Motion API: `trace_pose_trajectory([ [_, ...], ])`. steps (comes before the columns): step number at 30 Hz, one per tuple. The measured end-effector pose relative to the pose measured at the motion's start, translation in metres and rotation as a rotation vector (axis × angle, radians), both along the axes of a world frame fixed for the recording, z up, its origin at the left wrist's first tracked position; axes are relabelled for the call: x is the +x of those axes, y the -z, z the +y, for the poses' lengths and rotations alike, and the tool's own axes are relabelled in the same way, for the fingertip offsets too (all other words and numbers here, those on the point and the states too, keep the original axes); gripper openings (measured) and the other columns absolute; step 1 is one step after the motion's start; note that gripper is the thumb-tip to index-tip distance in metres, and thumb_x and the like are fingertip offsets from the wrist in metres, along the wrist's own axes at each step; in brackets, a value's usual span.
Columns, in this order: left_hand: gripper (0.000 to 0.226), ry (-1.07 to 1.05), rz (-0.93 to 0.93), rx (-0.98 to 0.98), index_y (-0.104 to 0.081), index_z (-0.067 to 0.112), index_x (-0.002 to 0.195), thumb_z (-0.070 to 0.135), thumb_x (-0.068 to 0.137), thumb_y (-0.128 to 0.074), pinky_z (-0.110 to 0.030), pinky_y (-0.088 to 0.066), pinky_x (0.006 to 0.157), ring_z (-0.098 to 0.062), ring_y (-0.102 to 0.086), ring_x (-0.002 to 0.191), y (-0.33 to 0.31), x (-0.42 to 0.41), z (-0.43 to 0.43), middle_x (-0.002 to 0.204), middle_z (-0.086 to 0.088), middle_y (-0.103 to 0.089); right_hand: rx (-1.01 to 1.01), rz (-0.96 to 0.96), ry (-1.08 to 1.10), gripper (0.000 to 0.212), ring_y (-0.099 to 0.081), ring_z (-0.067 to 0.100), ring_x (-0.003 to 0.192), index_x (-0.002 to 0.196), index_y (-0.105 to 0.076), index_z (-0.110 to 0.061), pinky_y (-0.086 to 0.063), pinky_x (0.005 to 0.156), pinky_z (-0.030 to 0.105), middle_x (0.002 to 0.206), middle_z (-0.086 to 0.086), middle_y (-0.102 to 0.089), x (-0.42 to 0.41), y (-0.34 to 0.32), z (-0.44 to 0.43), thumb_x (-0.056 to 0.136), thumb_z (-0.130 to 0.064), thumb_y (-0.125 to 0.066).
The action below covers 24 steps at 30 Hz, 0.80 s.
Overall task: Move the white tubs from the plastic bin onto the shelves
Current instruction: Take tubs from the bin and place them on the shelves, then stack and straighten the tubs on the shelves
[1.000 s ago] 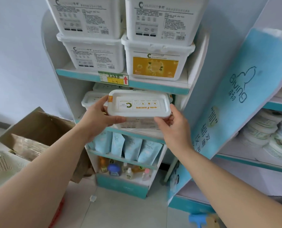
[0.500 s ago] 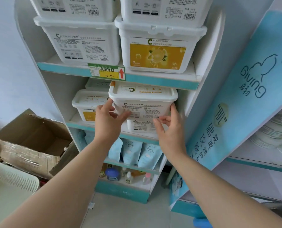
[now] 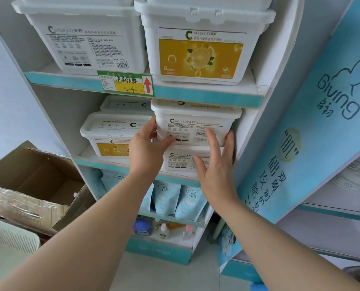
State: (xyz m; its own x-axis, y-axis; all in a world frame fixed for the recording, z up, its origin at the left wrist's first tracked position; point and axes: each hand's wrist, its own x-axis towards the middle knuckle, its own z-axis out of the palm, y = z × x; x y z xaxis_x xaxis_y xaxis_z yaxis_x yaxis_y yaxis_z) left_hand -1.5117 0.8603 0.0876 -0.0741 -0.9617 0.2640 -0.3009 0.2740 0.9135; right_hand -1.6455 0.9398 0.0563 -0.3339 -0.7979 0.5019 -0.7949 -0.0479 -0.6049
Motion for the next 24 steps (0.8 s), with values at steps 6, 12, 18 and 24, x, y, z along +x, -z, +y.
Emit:
trace_pose_trajectory([
  [6,0.03,-0.006,-0.019,-0.001,-0.066,0.025,0.106,0.025,0.079,-0.077,-0.025,-0.054,0.076,-0.008,-0.064,0.086,0.002,-0.001,-0.001,0.092,0.014,-0.07,0.031,0.034,-0.017,0.075,0.018,0.007,0.141,0.148,-0.009,-0.039,0.014,0.096,-0.004,0.157,0.015,0.015,0.001,0.002,0.0,0.093,-0.021,-0.057],
  [12,0.03,-0.026,-0.281,0.008,-0.062,0.015,0.109,0.026,0.084,-0.071,-0.024,-0.042,0.068,-0.02,-0.059,0.094,-0.01,0.005,0.013,0.102,-0.001,-0.065,0.168,0.092,0.054,0.068,0.002,0.024,0.144,0.15,-0.016,-0.029,-0.008,0.118,0.031,0.156,0.017,0.007,0.007,-0.012,0.012,0.094,-0.024,-0.055],
  [18,0.052,0.015,-0.495,0.074,-0.048,0.018,0.138,0.028,0.089,-0.064,-0.032,-0.041,0.097,-0.021,-0.05,0.122,-0.04,0.029,0.055,0.134,-0.004,-0.054,0.282,0.173,-0.015,0.049,-0.016,0.024,0.145,0.143,-0.038,-0.011,-0.017,0.115,0.031,0.158,0.009,-0.013,0.017,-0.054,0.045,0.098,-0.026,-0.049],
  [24,0.05,0.069,-0.623,-0.006,-0.047,0.022,0.139,0.034,0.092,-0.058,-0.031,-0.042,0.098,-0.019,-0.05,0.121,-0.109,0.055,0.095,0.133,0.0,-0.056,0.268,0.302,-0.145,0.04,-0.04,0.016,0.134,0.136,-0.05,-0.01,-0.025,0.109,0.021,0.145,0.003,-0.045,0.023,-0.136,0.075,0.098,-0.024,-0.048],
])
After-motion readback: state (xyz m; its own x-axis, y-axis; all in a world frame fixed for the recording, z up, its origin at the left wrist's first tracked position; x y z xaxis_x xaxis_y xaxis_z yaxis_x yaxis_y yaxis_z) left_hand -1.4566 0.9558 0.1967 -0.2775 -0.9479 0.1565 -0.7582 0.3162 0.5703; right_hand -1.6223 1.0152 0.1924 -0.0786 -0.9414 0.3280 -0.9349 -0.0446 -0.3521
